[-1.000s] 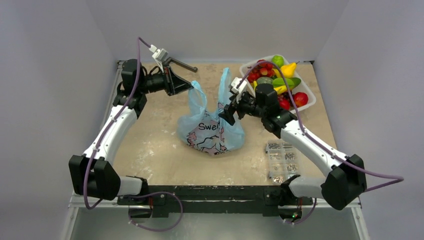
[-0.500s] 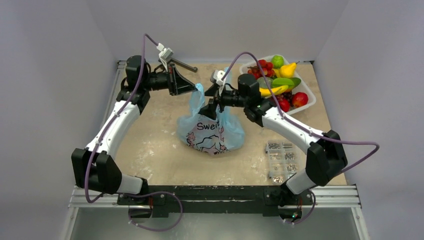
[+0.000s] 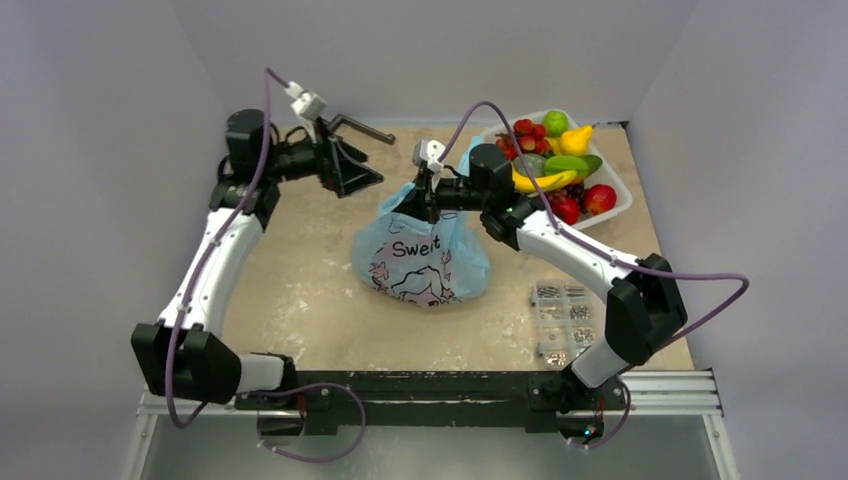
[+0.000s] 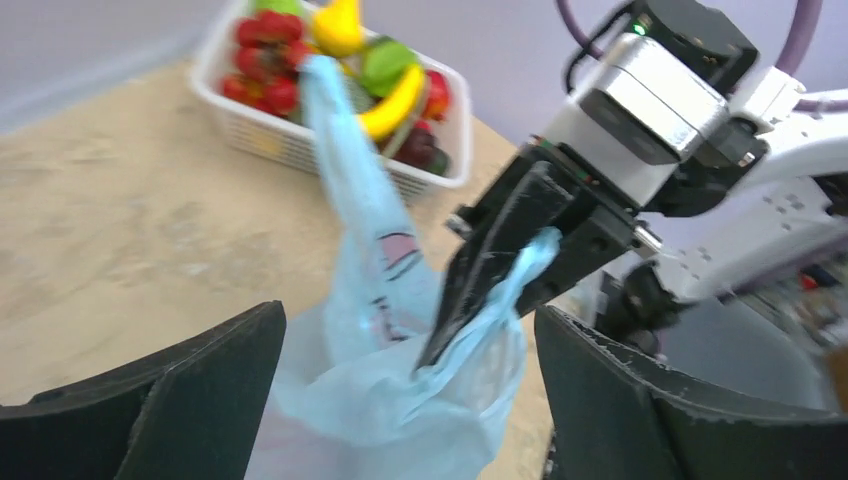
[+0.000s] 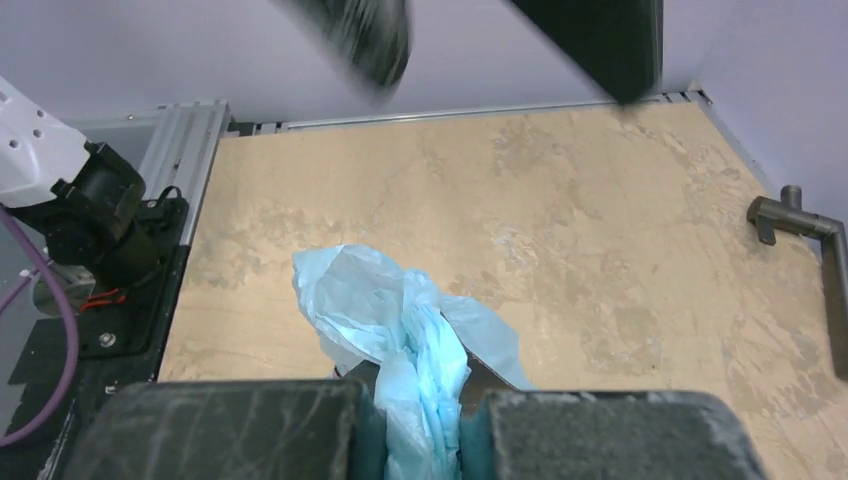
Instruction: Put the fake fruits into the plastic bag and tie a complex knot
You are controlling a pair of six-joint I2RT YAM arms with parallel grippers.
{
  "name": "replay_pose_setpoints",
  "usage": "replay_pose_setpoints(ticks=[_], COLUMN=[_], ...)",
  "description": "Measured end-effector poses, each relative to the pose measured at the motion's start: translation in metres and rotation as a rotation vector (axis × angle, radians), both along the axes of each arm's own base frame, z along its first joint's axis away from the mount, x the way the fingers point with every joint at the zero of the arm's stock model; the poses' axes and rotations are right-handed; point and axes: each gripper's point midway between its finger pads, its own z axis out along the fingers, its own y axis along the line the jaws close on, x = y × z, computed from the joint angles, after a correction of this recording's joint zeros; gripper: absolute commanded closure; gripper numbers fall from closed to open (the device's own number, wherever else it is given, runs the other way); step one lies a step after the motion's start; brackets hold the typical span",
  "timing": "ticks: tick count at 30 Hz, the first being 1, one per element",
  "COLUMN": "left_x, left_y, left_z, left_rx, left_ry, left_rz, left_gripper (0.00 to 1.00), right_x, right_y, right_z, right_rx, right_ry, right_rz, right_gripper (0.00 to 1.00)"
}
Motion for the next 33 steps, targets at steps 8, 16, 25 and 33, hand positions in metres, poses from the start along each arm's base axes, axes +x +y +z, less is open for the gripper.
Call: replay_pose_setpoints(ticks=[8,16,25,33], left_x=[-0.053,-0.057,-0.001,0.008], left_y=[0.061,0.017,-0.013,-0.027], left_z=[0.005,-0.094,-0.131,-0.126], left_rx=[0.194,0.281,0.298,0.323], left_ry=[-0.344,-0.357,-0.347,-0.366], left_rz=[0.160,0.095,0.263,0.484], left_gripper=[0.00,0.00,0.00,0.00], right_x=[-0.012,-0.020,-0.019,0.000], right_y=[0.000,0.001,0.001,0.003], right_z=[0.001,0.002,0.002,-0.006], right_rx=[0.010,0.017,0.030,0.057], right_ry=[0.005,0.053,0.173,0.375], right_rz=[0.026,0.054,0.008,-0.145], right_gripper=[1.00,1.00,1.00,1.00])
